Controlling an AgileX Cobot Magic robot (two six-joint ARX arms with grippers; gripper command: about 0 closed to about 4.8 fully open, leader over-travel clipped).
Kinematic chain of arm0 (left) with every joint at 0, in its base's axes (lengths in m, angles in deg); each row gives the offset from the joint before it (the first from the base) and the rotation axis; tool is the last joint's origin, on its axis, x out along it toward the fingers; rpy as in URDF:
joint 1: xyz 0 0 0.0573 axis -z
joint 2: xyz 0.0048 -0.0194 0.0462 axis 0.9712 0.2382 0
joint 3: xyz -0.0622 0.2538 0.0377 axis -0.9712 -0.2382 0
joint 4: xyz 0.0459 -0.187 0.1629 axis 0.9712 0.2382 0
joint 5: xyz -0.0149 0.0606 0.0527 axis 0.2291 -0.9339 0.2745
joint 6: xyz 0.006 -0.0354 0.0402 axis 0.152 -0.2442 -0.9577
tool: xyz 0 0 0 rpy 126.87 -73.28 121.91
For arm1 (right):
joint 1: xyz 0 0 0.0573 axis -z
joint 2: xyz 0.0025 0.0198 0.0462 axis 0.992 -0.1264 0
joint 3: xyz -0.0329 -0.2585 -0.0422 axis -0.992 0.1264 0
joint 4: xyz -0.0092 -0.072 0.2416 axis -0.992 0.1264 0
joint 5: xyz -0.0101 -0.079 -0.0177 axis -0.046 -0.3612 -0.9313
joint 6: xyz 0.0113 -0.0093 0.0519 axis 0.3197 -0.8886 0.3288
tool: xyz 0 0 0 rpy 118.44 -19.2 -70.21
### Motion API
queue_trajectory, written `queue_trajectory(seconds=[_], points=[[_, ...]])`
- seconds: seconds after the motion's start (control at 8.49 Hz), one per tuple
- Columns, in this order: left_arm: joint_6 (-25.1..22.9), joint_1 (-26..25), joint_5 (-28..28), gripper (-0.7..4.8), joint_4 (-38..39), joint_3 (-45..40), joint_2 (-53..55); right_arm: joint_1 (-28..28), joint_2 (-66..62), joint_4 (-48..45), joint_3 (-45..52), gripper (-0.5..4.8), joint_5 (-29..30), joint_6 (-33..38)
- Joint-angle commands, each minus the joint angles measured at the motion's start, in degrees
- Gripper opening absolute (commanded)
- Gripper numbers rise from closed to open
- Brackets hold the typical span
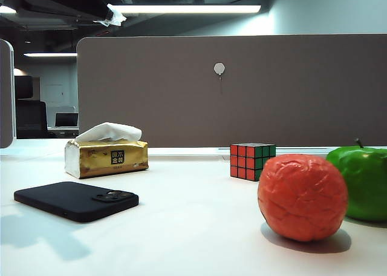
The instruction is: Move all the fruits on the tabletop near the face of the Rubik's cube that has the color most similar to each fruit.
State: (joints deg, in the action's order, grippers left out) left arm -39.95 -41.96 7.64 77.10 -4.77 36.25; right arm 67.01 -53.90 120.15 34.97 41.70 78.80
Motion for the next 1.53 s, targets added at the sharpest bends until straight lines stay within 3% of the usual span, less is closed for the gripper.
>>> queue_trajectory(seconds=[0.12,0.47,0.71,0.82,0.94,1.18,1.3,1.53], points=[[0.2,-0.1,-0.1,-0.05,-0.7,0.2,0.0,0.0,0.0,12.2,-3.9,-0.01,0.7,2.6],[0.2,-0.1,-0.1,-0.05,-0.7,0.2,0.0,-0.1,0.0,15.6,-3.8,-0.01,4.5,4.9],[0.2,-0.1,-0.1,-0.05,-0.7,0.2,0.0,-5.1,-1.3,18.1,-3.8,-0.01,4.9,6.4],[0.2,-0.1,-0.1,-0.05,-0.7,0.2,0.0,-14.7,-5.6,15.2,-3.8,-0.01,0.0,9.4],[0.2,-0.1,-0.1,-0.05,-0.7,0.2,0.0,-18.1,-8.9,13.2,-3.8,-0.01,-6.0,9.5],[0.5,-0.1,-0.1,-0.05,-0.3,0.2,0.0,-18.3,-14.6,12.3,-3.8,-0.01,-12.8,8.7],[4.3,-0.2,1.2,-0.05,3.1,0.2,0.0,-18.3,-16.6,9.9,-3.8,-0.01,-13.2,8.5],[5.4,-0.2,2.6,-0.05,4.6,0.2,0.0,-18.3,-18.3,9.7,-3.8,-0.01,-14.2,7.7]])
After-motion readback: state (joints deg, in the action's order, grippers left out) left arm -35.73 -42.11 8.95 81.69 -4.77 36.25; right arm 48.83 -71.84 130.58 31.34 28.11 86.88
